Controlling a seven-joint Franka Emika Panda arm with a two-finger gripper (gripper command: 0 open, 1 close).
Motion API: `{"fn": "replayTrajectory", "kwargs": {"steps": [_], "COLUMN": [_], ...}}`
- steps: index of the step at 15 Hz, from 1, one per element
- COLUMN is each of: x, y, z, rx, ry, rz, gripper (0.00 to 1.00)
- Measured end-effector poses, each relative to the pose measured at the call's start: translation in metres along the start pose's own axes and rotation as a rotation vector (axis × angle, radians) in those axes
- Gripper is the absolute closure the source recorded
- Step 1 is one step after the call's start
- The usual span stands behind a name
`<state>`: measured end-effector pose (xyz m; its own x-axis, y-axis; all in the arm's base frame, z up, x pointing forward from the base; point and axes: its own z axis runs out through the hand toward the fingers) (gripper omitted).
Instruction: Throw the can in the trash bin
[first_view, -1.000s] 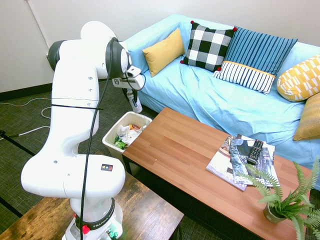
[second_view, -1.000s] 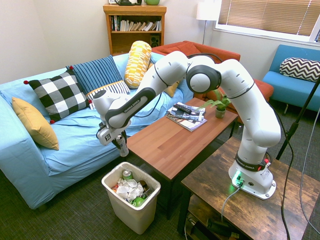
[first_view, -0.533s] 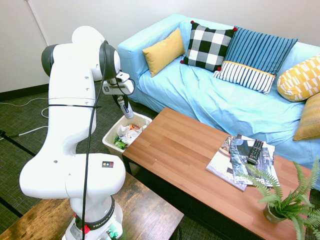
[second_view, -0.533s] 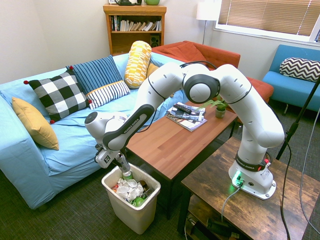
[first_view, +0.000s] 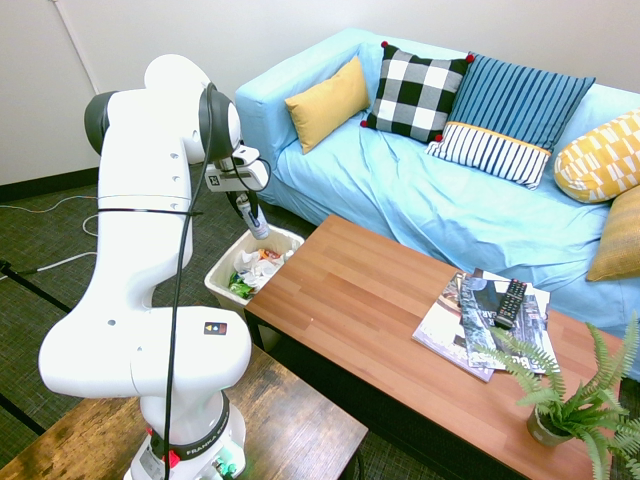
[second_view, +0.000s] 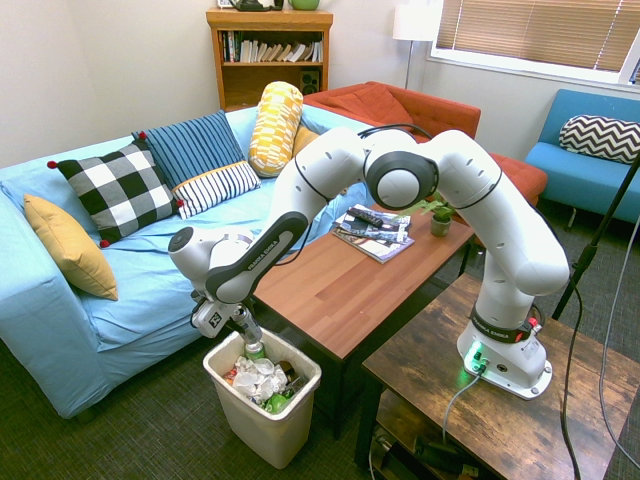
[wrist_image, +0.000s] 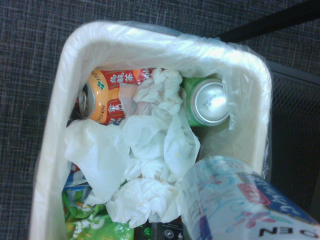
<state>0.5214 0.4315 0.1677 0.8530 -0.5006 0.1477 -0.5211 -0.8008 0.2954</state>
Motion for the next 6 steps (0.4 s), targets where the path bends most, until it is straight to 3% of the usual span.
{"fn": "replayTrajectory", "kwargs": {"steps": [6], "x": [-0.0045], "y": [-0.0023], "z": [-0.0098], "rx": [0.009], "ry": [0.046], "rz": [0.042], "gripper": [0.00]}}
